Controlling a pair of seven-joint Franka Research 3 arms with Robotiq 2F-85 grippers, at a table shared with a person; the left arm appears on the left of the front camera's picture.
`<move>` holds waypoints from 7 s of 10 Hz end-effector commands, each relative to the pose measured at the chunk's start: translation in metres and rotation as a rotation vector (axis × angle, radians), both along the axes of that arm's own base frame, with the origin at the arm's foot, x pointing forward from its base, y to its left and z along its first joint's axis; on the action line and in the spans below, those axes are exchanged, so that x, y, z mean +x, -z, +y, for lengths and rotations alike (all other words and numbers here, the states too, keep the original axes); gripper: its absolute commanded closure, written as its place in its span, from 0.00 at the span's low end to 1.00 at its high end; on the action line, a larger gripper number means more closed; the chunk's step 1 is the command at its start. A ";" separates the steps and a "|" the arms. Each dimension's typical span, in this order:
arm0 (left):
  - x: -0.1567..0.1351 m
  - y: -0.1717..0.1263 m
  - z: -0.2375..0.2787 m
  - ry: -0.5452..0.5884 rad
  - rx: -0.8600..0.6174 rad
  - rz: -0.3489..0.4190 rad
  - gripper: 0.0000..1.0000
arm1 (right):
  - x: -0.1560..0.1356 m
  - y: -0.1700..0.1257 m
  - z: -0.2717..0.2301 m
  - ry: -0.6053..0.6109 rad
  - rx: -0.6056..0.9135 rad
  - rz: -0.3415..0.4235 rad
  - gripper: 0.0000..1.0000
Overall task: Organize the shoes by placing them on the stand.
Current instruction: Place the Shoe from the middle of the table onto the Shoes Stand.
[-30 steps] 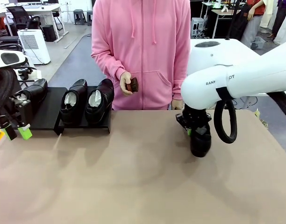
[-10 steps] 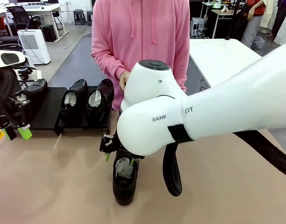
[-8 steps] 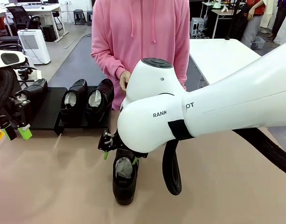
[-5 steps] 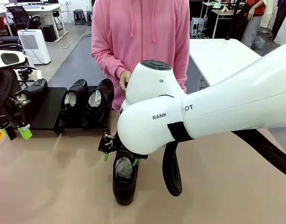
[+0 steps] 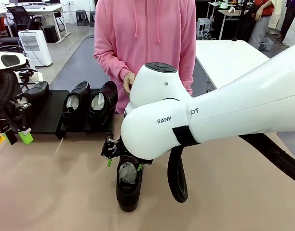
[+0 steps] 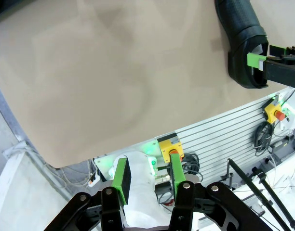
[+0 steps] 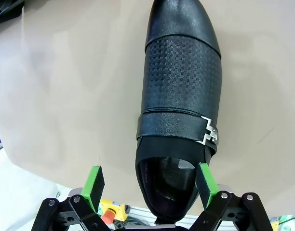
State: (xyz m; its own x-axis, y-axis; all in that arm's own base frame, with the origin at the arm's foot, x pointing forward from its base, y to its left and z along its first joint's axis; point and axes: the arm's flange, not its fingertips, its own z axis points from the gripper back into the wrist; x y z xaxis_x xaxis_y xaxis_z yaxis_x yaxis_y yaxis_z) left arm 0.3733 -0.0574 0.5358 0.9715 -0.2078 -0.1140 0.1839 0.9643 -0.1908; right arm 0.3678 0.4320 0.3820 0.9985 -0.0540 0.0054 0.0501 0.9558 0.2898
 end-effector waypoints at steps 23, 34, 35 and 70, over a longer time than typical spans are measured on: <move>-0.015 0.161 -0.238 -0.223 0.014 -0.231 0.54 | 0.000 -0.064 -0.159 0.296 0.010 -0.108 0.00; -0.024 0.188 -0.246 -0.160 0.075 -0.179 1.00 | 0.000 -0.064 -0.159 0.296 0.010 -0.108 0.00; -0.025 0.186 -0.245 -0.152 0.066 -0.167 1.00 | 0.000 -0.064 -0.159 0.296 0.010 -0.108 0.00; 0.166 0.027 0.108 -0.227 -0.122 -0.550 1.00 | 0.000 -0.064 -0.159 0.296 0.010 -0.108 0.00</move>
